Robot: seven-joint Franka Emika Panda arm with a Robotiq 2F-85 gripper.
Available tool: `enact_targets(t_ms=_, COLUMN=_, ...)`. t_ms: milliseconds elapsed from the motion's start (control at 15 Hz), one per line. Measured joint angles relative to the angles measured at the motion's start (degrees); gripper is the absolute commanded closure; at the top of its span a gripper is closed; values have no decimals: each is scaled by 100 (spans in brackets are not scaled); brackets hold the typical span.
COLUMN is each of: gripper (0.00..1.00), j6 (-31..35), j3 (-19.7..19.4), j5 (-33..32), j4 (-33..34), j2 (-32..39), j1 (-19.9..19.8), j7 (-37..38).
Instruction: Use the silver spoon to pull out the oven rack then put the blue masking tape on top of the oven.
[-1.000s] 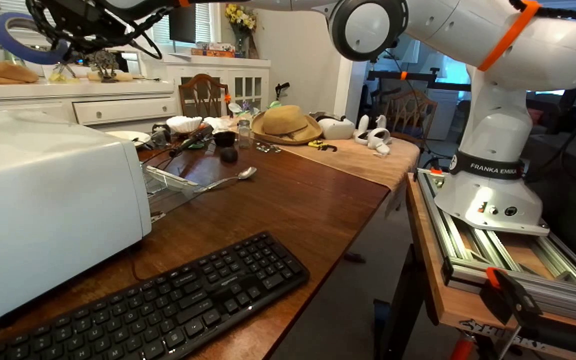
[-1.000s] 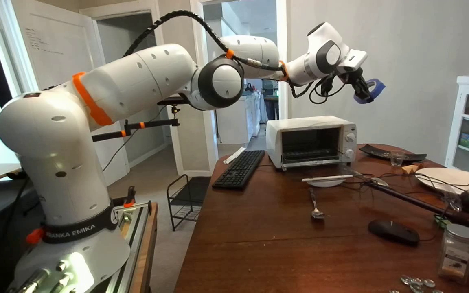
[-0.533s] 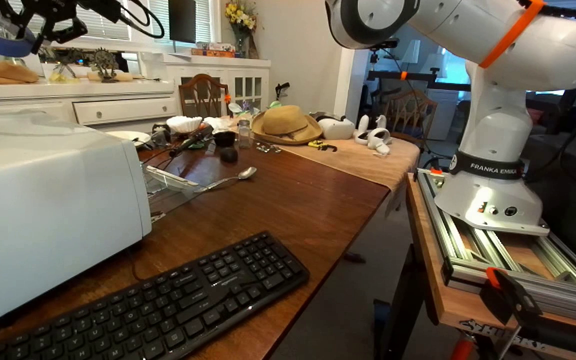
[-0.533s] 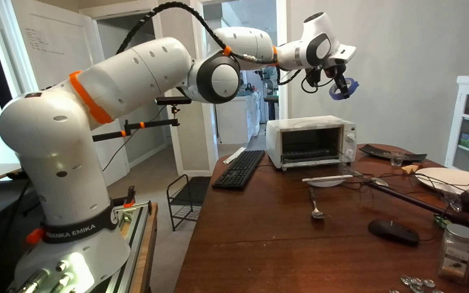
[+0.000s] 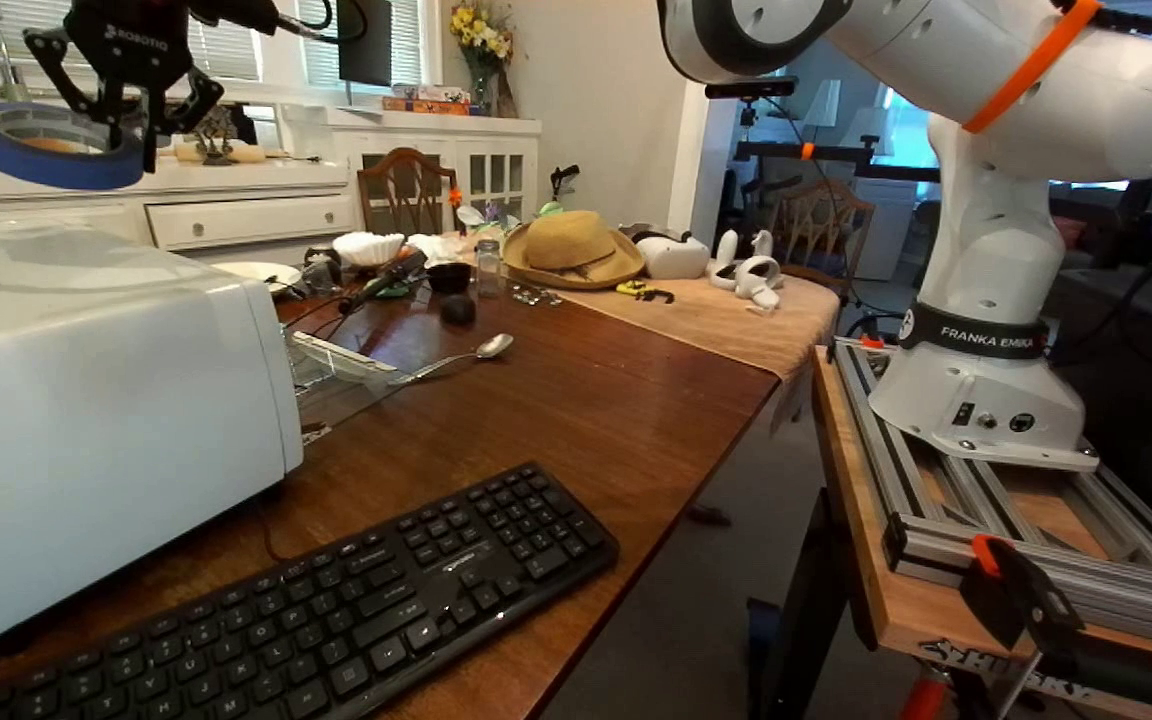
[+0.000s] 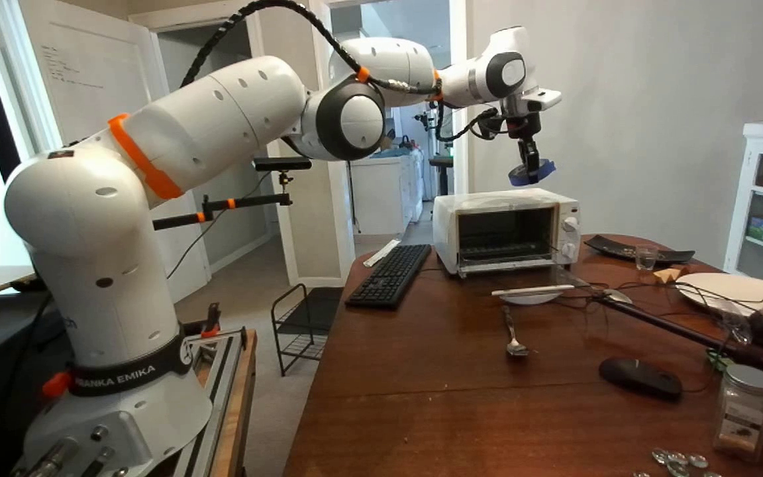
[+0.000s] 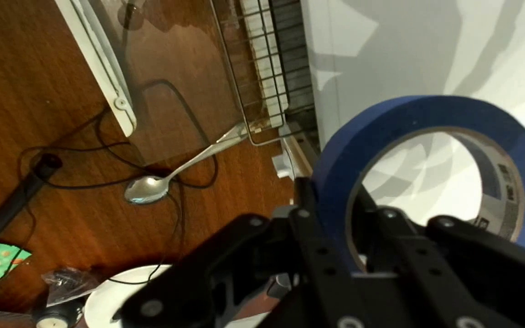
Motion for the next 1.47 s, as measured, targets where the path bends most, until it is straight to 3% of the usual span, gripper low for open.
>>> enact_targets(t_ms=400, gripper=94, j6=-673, j3=32, j5=0, j4=-17, j2=81, j1=186, j7=-489)
enact_targets(t_ms=800, gripper=94, j6=-471, j3=51, j5=4, j4=-6, j2=266, j1=253, j7=-940)
enact_targets(t_ms=867, gripper=53, j6=-411, j3=75, j5=9, j4=-5, j2=289, j1=253, j7=-1025)
enact_targets(t_ms=933, gripper=52, j6=-364, j3=95, j5=14, j4=-5, j2=310, j1=253, j7=-1097)
enact_targets(t_ms=1333, gripper=7, j6=-233, j3=92, j5=22, j4=37, j2=346, j1=245, j7=-1279)
enact_targets(t_ms=1467, gripper=0, j6=-165, j3=42, j5=14, j4=57, j2=285, j1=239, j7=-1271)
